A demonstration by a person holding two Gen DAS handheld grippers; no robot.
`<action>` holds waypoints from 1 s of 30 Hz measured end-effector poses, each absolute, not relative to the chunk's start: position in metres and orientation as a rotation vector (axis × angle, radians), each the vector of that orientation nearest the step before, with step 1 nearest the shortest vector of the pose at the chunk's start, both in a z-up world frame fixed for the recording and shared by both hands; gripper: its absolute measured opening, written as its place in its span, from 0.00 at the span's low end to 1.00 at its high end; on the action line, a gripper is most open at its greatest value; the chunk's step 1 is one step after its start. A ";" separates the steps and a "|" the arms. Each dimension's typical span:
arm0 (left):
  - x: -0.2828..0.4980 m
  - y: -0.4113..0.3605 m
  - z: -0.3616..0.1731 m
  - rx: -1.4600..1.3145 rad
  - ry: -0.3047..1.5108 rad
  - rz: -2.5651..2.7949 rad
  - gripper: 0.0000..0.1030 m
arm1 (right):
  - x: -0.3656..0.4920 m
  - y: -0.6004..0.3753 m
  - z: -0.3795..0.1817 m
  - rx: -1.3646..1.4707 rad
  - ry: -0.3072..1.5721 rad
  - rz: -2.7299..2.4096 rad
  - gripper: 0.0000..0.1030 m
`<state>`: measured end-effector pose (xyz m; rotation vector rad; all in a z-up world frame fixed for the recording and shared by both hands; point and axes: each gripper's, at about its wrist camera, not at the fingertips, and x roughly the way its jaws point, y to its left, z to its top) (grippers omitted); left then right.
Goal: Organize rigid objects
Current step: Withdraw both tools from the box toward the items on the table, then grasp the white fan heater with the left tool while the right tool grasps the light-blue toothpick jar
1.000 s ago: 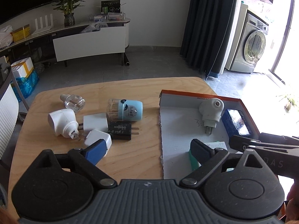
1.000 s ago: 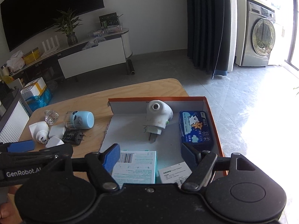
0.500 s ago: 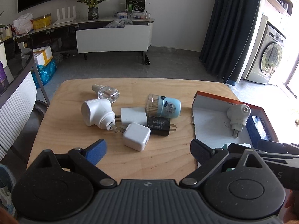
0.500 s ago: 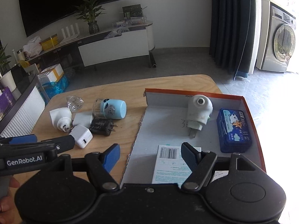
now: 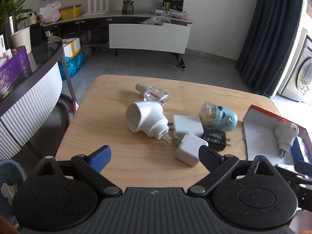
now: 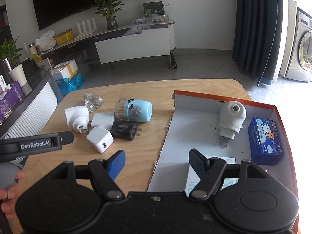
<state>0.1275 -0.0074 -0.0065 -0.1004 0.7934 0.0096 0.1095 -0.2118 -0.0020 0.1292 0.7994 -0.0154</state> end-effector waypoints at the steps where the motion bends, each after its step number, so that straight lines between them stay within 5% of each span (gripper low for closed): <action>1: 0.133 -0.005 -0.008 -0.103 0.793 0.017 0.96 | 0.111 -0.212 -0.003 0.130 0.800 -0.015 0.83; 19: 0.210 0.011 -0.041 -0.126 0.827 0.102 0.96 | 0.147 -0.217 -0.019 0.140 0.816 0.009 0.83; 23: 0.206 0.008 -0.046 -0.100 0.815 0.063 0.68 | 0.159 -0.218 -0.022 0.151 0.825 0.016 0.83; 30: 0.195 0.018 -0.041 -0.087 0.786 0.034 0.66 | 0.190 -0.212 -0.031 0.202 0.840 0.034 0.84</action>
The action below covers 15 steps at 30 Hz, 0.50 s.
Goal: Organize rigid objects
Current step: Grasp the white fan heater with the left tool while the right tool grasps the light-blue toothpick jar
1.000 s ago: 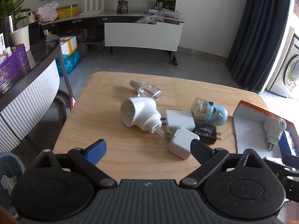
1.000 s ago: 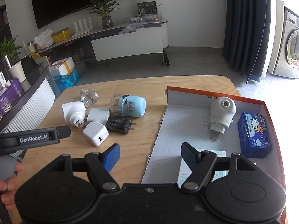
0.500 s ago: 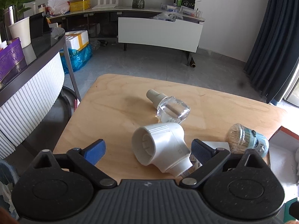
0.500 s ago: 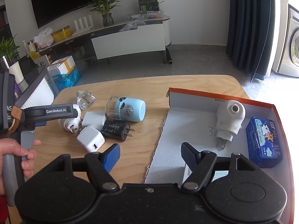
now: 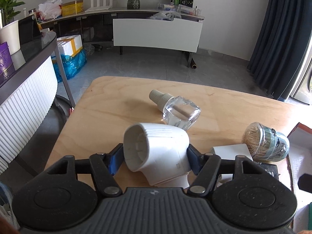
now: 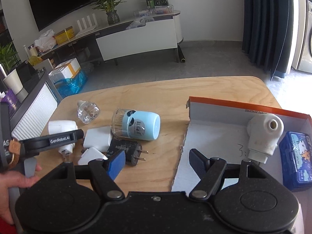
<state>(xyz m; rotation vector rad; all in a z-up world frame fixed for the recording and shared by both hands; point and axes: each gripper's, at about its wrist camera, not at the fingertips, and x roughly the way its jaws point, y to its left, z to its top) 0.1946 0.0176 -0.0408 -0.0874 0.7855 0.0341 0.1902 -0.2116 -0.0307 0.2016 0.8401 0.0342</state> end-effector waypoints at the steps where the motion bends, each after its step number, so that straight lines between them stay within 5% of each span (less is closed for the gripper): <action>1: 0.192 0.019 -0.039 -0.086 0.778 0.032 0.66 | 0.195 -0.210 -0.031 0.213 0.840 0.040 0.84; 9: 0.170 0.027 -0.026 -0.103 0.751 0.010 0.66 | 0.252 -0.180 -0.041 0.249 0.860 -0.020 0.98; 15: 0.167 0.025 -0.026 -0.091 0.739 -0.012 0.66 | 0.281 -0.170 -0.061 0.259 0.920 -0.074 0.98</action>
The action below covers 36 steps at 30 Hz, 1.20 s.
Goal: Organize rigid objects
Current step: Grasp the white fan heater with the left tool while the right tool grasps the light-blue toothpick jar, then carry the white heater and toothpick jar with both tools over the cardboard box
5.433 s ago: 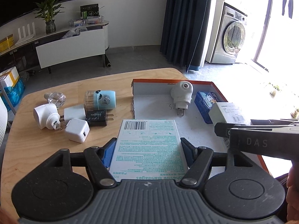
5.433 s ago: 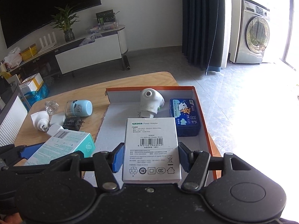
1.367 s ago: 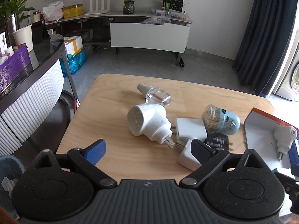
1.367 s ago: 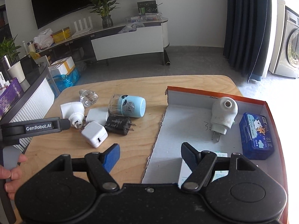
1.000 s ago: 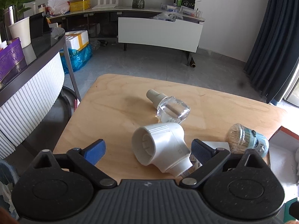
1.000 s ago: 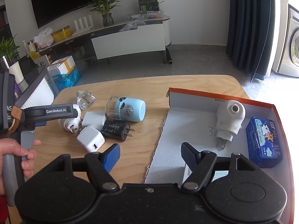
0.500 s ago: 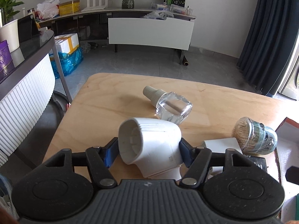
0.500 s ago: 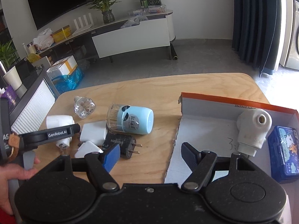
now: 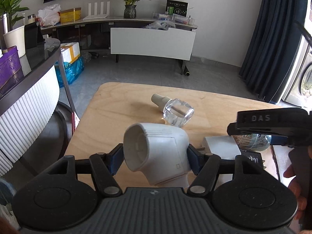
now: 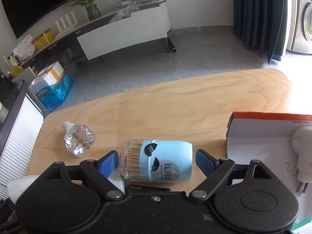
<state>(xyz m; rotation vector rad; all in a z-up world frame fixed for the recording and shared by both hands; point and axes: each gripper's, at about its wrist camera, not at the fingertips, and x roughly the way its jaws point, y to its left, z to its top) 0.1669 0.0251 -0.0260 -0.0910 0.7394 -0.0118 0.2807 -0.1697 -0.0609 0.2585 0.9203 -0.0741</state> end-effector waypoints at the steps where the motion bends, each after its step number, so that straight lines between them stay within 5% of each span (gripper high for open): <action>1: 0.168 0.026 -0.026 -0.092 0.737 -0.010 0.66 | 0.282 -0.168 -0.063 0.244 0.910 -0.083 0.97; 4: 0.169 0.028 -0.026 -0.100 0.735 -0.017 0.66 | 0.283 -0.166 -0.066 0.219 0.910 -0.077 0.91; 36: 0.089 0.010 0.020 -0.066 0.673 -0.045 0.66 | 0.118 -0.162 0.018 0.146 0.775 0.015 0.91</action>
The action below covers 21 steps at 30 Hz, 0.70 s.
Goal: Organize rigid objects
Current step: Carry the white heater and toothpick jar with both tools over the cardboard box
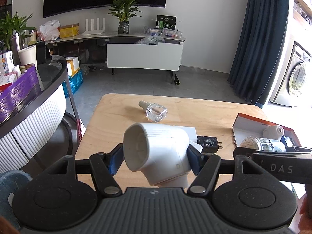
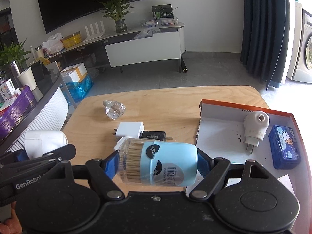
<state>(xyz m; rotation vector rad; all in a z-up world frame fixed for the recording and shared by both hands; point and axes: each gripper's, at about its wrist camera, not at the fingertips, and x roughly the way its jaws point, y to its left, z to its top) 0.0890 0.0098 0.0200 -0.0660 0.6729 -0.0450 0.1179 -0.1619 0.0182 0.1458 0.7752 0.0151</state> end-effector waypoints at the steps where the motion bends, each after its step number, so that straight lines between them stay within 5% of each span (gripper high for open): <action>1: 0.087 0.008 0.021 -0.062 0.670 -0.049 0.66 | 0.115 -0.162 0.021 0.144 0.771 0.015 0.91; 21: 0.053 -0.016 0.032 -0.054 0.639 -0.107 0.66 | 0.063 -0.181 0.033 0.148 0.757 -0.016 0.91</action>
